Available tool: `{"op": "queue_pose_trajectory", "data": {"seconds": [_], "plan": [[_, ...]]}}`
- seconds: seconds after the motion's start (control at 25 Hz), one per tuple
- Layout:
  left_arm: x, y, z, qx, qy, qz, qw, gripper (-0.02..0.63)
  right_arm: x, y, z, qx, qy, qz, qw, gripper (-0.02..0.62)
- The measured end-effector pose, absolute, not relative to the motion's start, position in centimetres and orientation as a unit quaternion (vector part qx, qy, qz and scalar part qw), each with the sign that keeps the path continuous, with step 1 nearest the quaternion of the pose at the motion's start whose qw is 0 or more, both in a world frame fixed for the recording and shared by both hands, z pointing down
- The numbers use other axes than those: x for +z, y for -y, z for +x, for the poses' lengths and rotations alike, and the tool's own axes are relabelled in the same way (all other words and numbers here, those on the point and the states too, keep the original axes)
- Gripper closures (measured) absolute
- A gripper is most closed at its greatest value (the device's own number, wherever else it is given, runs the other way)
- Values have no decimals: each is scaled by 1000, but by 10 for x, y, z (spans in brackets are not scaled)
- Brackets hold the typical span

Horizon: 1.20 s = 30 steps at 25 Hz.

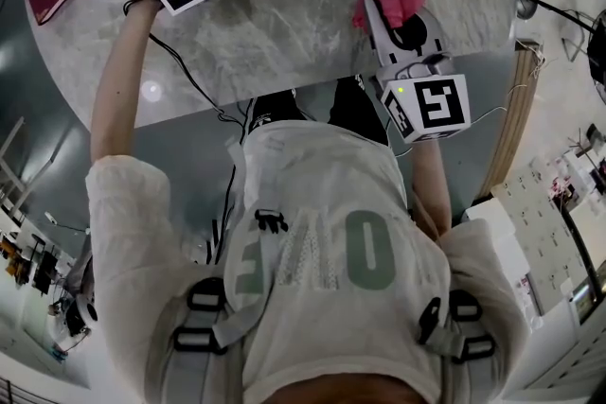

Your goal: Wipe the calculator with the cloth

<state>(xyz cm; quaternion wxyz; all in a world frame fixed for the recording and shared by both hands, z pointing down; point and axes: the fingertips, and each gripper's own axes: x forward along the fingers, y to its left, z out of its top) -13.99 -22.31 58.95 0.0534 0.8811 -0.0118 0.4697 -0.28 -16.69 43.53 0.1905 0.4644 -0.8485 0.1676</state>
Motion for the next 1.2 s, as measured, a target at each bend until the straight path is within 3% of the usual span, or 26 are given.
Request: {"op": "queue_pose_trajectory", "data": {"seconds": [0.4, 0.84, 1.2], "plan": [[591, 226, -141, 470, 15, 881, 51, 281, 442, 185, -11, 130, 859, 440, 229, 540], [590, 223, -140, 469, 10, 882, 51, 282, 438, 276, -21, -193, 811, 262, 487, 540], [593, 226, -141, 470, 11, 881, 48, 282, 494, 284, -45, -277, 754, 123, 583, 541]]}}
